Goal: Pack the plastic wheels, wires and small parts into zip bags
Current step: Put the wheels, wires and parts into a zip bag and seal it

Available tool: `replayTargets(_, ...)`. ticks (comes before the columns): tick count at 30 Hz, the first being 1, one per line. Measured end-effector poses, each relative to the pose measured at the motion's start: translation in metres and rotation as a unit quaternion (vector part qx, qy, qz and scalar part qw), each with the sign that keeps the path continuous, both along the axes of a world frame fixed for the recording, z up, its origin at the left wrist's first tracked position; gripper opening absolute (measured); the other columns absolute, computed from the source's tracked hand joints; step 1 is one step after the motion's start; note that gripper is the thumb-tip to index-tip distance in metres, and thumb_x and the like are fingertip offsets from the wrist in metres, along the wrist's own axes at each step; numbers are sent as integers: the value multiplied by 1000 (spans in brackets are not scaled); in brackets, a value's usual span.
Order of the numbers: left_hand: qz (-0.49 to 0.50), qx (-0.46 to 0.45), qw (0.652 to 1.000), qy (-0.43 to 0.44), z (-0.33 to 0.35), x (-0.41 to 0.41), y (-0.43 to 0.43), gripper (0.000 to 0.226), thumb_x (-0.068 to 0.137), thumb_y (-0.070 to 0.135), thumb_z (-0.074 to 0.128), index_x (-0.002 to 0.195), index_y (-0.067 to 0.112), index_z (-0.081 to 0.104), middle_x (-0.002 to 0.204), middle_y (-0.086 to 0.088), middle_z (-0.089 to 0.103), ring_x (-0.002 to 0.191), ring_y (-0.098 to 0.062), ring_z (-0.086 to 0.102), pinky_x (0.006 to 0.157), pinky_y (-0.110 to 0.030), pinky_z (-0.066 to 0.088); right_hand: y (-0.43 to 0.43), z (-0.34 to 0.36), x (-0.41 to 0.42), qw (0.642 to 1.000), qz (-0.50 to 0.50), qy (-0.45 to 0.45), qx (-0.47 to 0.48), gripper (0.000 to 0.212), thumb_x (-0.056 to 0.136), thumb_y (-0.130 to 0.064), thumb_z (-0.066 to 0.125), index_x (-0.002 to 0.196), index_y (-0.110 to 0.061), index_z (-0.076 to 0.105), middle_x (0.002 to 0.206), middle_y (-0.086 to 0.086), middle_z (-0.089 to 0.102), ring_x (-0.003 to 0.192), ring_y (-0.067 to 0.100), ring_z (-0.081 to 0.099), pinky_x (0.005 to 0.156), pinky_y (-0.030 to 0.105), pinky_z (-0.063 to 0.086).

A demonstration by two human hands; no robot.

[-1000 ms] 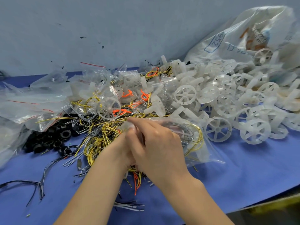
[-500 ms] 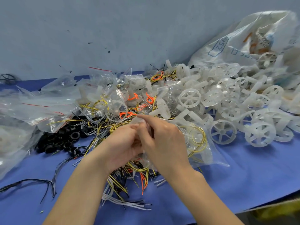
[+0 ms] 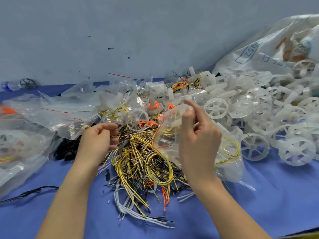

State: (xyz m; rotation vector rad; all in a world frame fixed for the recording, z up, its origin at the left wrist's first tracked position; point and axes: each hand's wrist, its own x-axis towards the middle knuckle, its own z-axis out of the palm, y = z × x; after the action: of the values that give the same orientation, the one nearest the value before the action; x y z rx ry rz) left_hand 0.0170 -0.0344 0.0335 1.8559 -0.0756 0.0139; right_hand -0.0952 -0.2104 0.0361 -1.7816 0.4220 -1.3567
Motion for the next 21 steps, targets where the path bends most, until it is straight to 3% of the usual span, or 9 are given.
replayTargets(3, 57, 208, 973, -80, -19, 11, 19, 29, 93, 10, 41, 92, 25, 66, 88, -4, 69, 73, -23, 63, 70, -40, 54, 1, 1, -1, 1000, 1, 15, -18, 35, 99, -37, 41, 118, -29, 69, 56, -17, 43, 53, 3, 44, 51, 17, 27)
replayTargets(5, 60, 288, 951, -93, -24, 12, 25, 26, 93, 13, 44, 100, 22, 67, 75, -2, 67, 66, -25, 61, 62, -34, 47, 1, -1, 0, 996, 23, 78, -47, 35, 97, -35, 42, 121, -32, 68, 56, -18, 43, 55, 0, 44, 53, 19, 29)
replayTargets(8, 56, 299, 948, -90, -26, 12, 26, 24, 94, 16, 45, 103, 22, 66, 70, 8, 61, 60, -20, 60, 57, -29, 44, 1, -3, -2, 985, 60, 142, -83, 33, 96, -31, 45, 122, -35, 65, 53, -12, 42, 55, 5, 45, 53, 30, 30)
replayTargets(11, 62, 301, 946, -103, -26, 11, 26, 24, 95, 16, 45, 103, 21, 67, 71, 12, 59, 60, -17, 59, 59, -31, 45, 1, 0, -5, 983, 68, 146, -88, 35, 93, -36, 43, 120, -36, 65, 50, -9, 41, 52, 8, 45, 49, 29, 30)
replayTargets(17, 53, 304, 946, -104, -23, 9, 24, 24, 94, 14, 43, 99, 23, 65, 71, 6, 63, 57, -23, 60, 58, -33, 47, 1, 0, -11, 979, 91, 155, -92, 37, 91, -38, 42, 120, -37, 65, 54, -14, 47, 52, 7, 44, 49, 26, 29)
replayTargets(19, 50, 306, 945, -103, -23, 9, 23, 24, 94, 15, 44, 99, 23, 66, 73, 4, 65, 61, -24, 61, 61, -34, 48, 7, -3, -14, 974, 102, 168, -114, 37, 91, -37, 43, 122, -37, 63, 56, -17, 50, 54, 5, 46, 50, 21, 27)
replayTargets(21, 51, 312, 944, -97, -24, 9, 22, 24, 94, 16, 44, 102, 21, 66, 81, -3, 67, 70, -29, 62, 68, -38, 51, 18, -6, -17, 963, 92, 193, -165, 35, 92, -35, 48, 123, -35, 63, 65, -15, 62, 60, 8, 54, 51, 25, 31)
